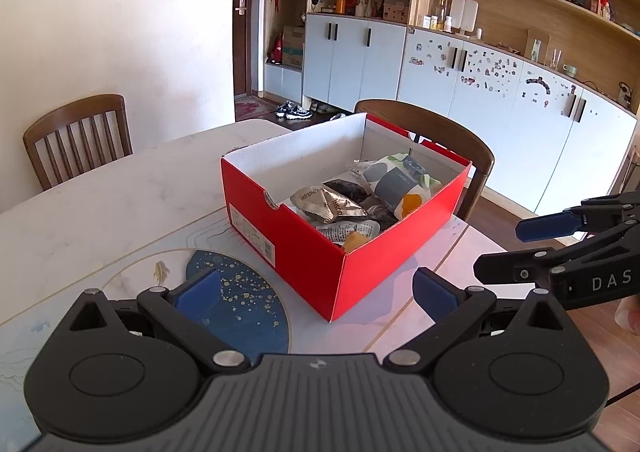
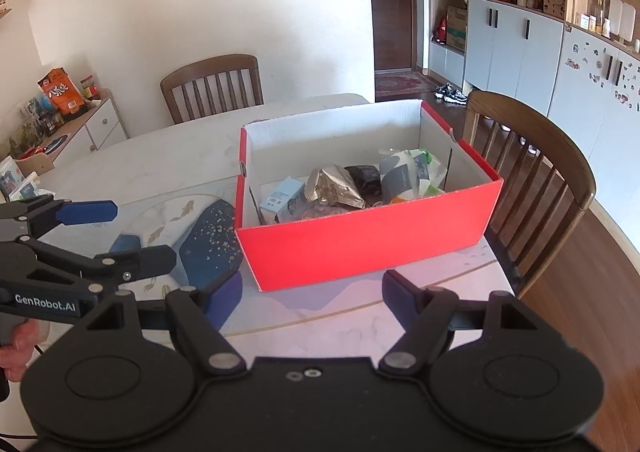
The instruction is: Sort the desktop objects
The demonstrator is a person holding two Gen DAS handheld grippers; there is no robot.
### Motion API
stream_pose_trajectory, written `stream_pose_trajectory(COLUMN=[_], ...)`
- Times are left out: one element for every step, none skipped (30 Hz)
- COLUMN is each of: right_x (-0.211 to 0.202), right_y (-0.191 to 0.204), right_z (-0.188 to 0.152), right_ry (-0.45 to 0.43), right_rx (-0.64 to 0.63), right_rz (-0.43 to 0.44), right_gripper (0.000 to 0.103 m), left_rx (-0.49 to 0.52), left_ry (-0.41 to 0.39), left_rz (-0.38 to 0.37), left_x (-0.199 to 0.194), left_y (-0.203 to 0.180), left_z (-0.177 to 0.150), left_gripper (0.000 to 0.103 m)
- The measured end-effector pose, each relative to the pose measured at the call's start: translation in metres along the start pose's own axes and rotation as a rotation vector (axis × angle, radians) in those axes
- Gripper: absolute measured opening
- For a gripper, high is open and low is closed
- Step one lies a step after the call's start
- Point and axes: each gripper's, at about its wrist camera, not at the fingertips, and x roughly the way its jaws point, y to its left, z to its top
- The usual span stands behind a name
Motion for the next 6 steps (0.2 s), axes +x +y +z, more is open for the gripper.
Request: stream_pose_trajectory(right_x=[-0.0003,-0.0004,-0.0003,-0.0004,-0.0001,0.0002], right_y=[0.0001,0.0003,0.0003,0.0005,0.0007,0.0013], right_z=[-0.0005,-0.0007,-0.0006,-0.001,-0.0015,-0.0025], right_ry=[0.001,0.002,0.002,0.002,0.002,0.003], right_rx=[0.0,0.0,0.0,0.001,0.001,0.002], right_rz=[0.0,-0.001,-0.001,0.0,0.001,0.001], right_gripper=[0.077,0.077,0.077,0.077,0.077,0.077], left_rx=[-0.003,-0.004,-0.005,-0.007,-0.011,-0.013], left_ry=[0.003,0.005,0.008,0.013,0.017,0.018], left_rz=[-0.005,-0.003,0.0,-0.003,-0.004,-0.001], left_x=[0.0003,0.0004,0.0004,0.0005,0.0005,0.0001], left_y=[0.0005,0.0009,0.0012,0.0018,0.0024,0.0029], left_z=[0.0002,-0.0003,-0.0007,-0.0011,-0.0017,-0.0021], left_gripper=[0.103,0.103,0.103,0.103,0.103,0.103])
